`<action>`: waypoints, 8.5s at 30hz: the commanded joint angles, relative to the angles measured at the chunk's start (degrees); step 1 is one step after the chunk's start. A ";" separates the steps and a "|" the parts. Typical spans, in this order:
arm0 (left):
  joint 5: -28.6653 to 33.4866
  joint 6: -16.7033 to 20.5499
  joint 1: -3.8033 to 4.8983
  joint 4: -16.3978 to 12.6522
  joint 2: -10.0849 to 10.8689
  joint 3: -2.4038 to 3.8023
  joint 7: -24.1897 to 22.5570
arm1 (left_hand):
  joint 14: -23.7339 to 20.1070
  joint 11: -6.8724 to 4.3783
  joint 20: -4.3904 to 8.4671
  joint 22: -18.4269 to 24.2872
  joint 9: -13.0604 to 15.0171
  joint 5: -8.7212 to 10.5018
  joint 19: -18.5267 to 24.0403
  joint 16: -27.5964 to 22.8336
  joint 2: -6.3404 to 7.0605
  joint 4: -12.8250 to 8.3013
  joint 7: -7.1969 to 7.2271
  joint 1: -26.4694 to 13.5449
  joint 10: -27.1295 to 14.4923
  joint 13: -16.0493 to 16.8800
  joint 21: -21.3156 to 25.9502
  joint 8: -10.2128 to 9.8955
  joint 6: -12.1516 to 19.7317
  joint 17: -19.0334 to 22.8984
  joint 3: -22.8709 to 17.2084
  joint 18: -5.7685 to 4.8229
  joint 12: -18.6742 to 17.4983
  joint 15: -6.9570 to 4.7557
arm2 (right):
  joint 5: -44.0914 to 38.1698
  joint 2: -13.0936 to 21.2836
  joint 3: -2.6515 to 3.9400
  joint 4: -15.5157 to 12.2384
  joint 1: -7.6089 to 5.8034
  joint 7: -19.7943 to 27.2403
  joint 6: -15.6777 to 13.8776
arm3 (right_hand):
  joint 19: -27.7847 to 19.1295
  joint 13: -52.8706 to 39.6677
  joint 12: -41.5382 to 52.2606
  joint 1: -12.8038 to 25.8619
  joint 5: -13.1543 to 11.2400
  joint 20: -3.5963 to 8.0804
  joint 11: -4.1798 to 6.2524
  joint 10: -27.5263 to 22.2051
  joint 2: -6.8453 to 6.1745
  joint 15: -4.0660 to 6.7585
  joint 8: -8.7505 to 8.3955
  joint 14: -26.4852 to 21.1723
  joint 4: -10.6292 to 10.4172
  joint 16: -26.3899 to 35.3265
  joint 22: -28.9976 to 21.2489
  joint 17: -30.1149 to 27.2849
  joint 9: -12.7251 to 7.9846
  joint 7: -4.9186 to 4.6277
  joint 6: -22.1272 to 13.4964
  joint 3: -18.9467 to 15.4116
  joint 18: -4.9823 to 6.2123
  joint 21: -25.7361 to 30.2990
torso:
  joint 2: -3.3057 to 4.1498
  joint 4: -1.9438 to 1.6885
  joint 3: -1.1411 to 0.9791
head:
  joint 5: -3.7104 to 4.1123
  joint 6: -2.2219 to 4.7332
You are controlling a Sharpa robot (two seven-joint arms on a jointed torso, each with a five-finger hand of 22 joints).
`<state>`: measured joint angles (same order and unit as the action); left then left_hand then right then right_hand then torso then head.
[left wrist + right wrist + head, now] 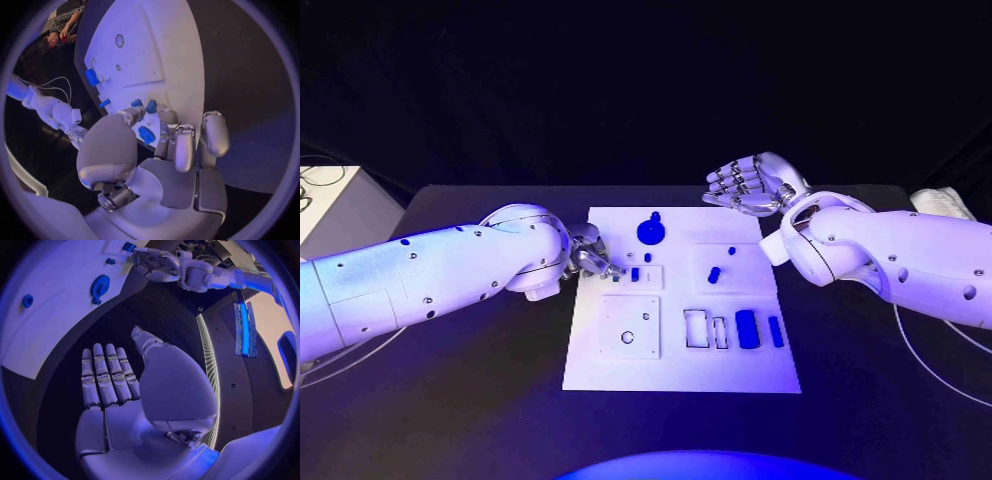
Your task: Assemble the parts on the task board
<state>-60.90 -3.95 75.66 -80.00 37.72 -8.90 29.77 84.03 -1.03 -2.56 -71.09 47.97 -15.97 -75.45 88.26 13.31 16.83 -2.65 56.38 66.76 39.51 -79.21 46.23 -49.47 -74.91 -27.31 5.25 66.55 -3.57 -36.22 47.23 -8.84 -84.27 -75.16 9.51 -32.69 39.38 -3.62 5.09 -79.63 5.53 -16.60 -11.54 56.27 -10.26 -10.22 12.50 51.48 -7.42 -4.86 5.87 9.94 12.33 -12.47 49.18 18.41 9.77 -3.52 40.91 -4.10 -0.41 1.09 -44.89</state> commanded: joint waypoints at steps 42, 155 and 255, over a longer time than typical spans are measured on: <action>-18.68 20.59 -4.55 4.45 -5.22 2.19 -26.87 | -28.75 8.57 -7.25 28.01 -23.37 -0.74 26.42 -19.20 2.46 -1.07 -6.65 29.04 -28.06 -22.83 24.92 -12.60 11.09 34.45 3.68 5.23 -17.78 7.53 | -0.42 0.07 0.01 0.01 0.06 0.48 0.77 | -0.08 -0.01 -0.31 -0.03 0.02 -0.04 0.13 0.44 0.65 -0.19 -0.32 0.49 0.52 0.27 -0.22 -0.22 -0.09 -1.48 0.39 0.07 0.21 0.07 | 0.07 0.02 -0.03 | 1.50 2.02; -22.08 12.01 -4.45 10.33 -11.36 0.16 -21.64 | -16.05 6.28 -5.39 16.02 -30.64 -0.24 21.02 -5.88 -0.14 -8.26 -6.03 31.19 -6.29 -33.87 12.58 -24.95 -4.67 28.53 -3.78 4.01 -41.75 5.35 | -0.51 0.28 0.02 -0.63 0.01 0.81 0.33 | -0.21 -0.03 -0.45 0.03 -0.01 -0.03 0.26 0.93 0.83 -0.11 -0.43 0.85 0.78 0.43 -0.71 -0.59 -0.19 -1.35 0.91 0.25 0.26 0.07 | -0.01 -0.06 0.03 | 2.19 0.98; -18.17 12.15 -4.42 5.37 -3.28 4.03 -23.32 | -14.76 6.00 -4.92 13.80 -30.06 -0.37 18.91 -5.70 -0.31 -9.77 -5.86 30.26 -4.37 -33.09 10.72 -25.44 -6.70 27.61 -4.63 3.51 -43.73 4.99 | -0.54 0.32 0.02 -0.35 0.01 0.97 0.30 | -0.17 -0.02 -0.52 0.02 0.00 -0.03 0.34 1.20 0.93 -0.07 -0.48 1.01 0.96 0.52 -0.96 -0.80 -0.24 -1.24 1.22 0.44 0.28 0.06 | 0.01 -0.06 0.00 | 1.83 1.43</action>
<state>-78.57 8.18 71.34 -74.68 34.43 -4.77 5.92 68.81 5.02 -7.48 -57.26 17.74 -16.31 -56.11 82.49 13.21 7.42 -8.46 86.76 61.97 6.37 -68.38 20.93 -55.74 -47.24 -31.87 9.74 23.00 1.42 -36.26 47.58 -8.83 -84.60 -75.16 9.68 -32.71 39.38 -3.63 4.88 -79.63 5.53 -16.60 -11.13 57.09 -9.80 -10.43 12.28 52.10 -6.78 -4.55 4.97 9.21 12.19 -12.69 50.15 18.75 9.77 -3.52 40.89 -4.17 -0.39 2.90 -43.54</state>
